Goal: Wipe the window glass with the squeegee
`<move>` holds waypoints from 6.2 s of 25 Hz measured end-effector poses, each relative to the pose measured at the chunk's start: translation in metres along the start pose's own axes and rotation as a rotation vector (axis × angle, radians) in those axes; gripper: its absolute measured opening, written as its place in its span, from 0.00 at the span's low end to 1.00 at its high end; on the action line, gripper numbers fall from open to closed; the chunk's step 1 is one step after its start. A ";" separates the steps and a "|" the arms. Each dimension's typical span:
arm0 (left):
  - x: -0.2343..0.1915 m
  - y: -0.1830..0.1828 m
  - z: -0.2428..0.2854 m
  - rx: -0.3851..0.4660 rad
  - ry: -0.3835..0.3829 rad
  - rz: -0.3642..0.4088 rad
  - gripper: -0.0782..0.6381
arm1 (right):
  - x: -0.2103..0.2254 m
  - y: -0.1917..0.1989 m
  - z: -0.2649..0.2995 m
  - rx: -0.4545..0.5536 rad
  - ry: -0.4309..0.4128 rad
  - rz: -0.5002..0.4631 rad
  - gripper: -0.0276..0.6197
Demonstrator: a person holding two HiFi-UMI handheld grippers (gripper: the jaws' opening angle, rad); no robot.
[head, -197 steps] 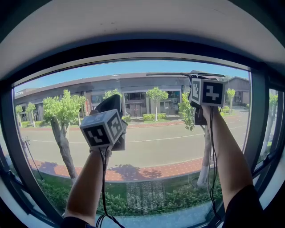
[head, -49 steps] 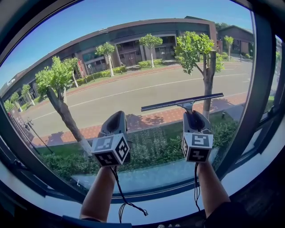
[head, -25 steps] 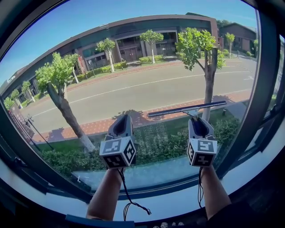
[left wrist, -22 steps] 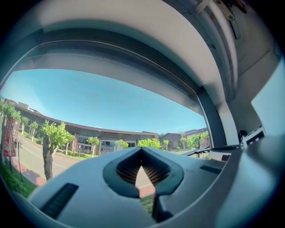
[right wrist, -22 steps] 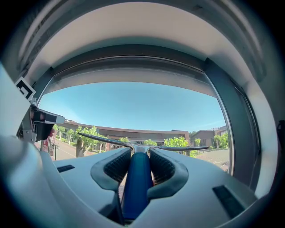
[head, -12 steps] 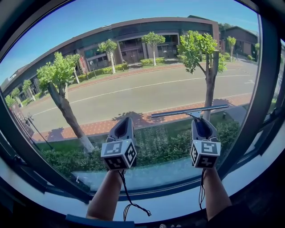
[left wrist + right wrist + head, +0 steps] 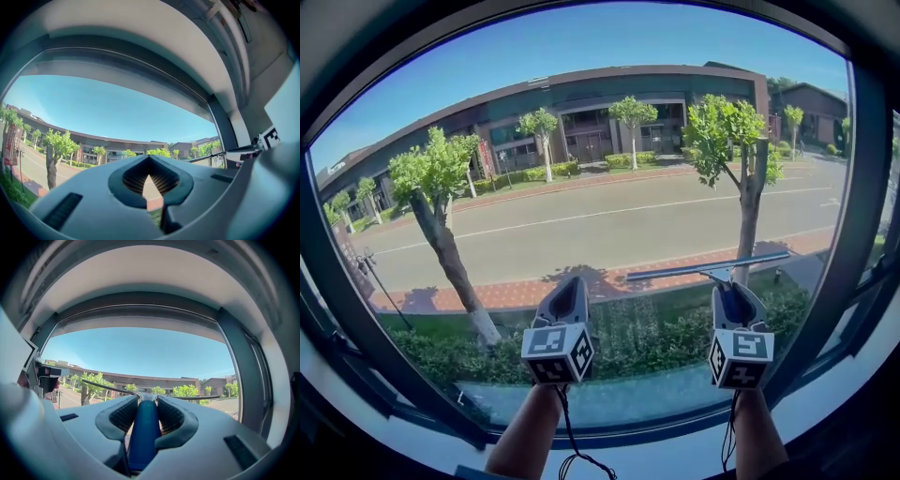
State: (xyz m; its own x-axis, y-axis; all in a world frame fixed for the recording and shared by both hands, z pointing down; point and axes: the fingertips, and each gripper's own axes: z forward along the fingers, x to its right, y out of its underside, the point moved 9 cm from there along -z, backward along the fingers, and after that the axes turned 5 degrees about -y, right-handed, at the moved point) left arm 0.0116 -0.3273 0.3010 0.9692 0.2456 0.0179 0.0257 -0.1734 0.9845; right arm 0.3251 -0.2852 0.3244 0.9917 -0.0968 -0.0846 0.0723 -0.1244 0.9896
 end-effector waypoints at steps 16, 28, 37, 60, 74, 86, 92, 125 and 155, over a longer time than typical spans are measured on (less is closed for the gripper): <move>-0.035 -0.093 -0.032 0.095 -0.148 0.080 0.11 | -0.028 -0.116 0.000 0.117 -0.130 0.000 0.25; -0.162 -0.167 -0.071 0.201 -0.069 0.138 0.11 | -0.161 -0.224 -0.001 0.280 -0.137 0.007 0.24; -0.257 -0.206 -0.084 0.249 0.005 0.198 0.11 | -0.256 -0.295 0.010 0.346 -0.050 -0.016 0.25; -0.304 -0.221 -0.053 0.306 -0.001 0.164 0.11 | -0.266 -0.455 0.092 0.473 0.033 -0.038 0.24; -0.314 -0.223 -0.054 0.293 -0.031 0.148 0.11 | -0.264 -0.454 0.104 0.454 0.031 -0.080 0.24; -0.300 -0.218 -0.062 0.290 -0.016 0.147 0.11 | -0.268 -0.429 0.100 0.436 0.030 -0.090 0.24; -0.301 -0.211 -0.065 0.276 -0.022 0.138 0.11 | -0.273 -0.408 0.099 0.420 0.017 -0.103 0.24; -0.295 -0.169 -0.082 0.196 -0.031 0.097 0.11 | -0.279 -0.301 0.078 0.341 -0.018 -0.074 0.24; -0.286 -0.144 -0.092 0.161 -0.027 0.082 0.11 | -0.294 -0.211 0.061 0.241 -0.022 -0.032 0.25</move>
State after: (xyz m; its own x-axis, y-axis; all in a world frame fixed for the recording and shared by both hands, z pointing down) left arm -0.2923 -0.2850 0.1703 0.9758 0.1994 0.0903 -0.0169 -0.3426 0.9393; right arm 0.0113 -0.2911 0.1333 0.9866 -0.1105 -0.1203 0.0732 -0.3594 0.9303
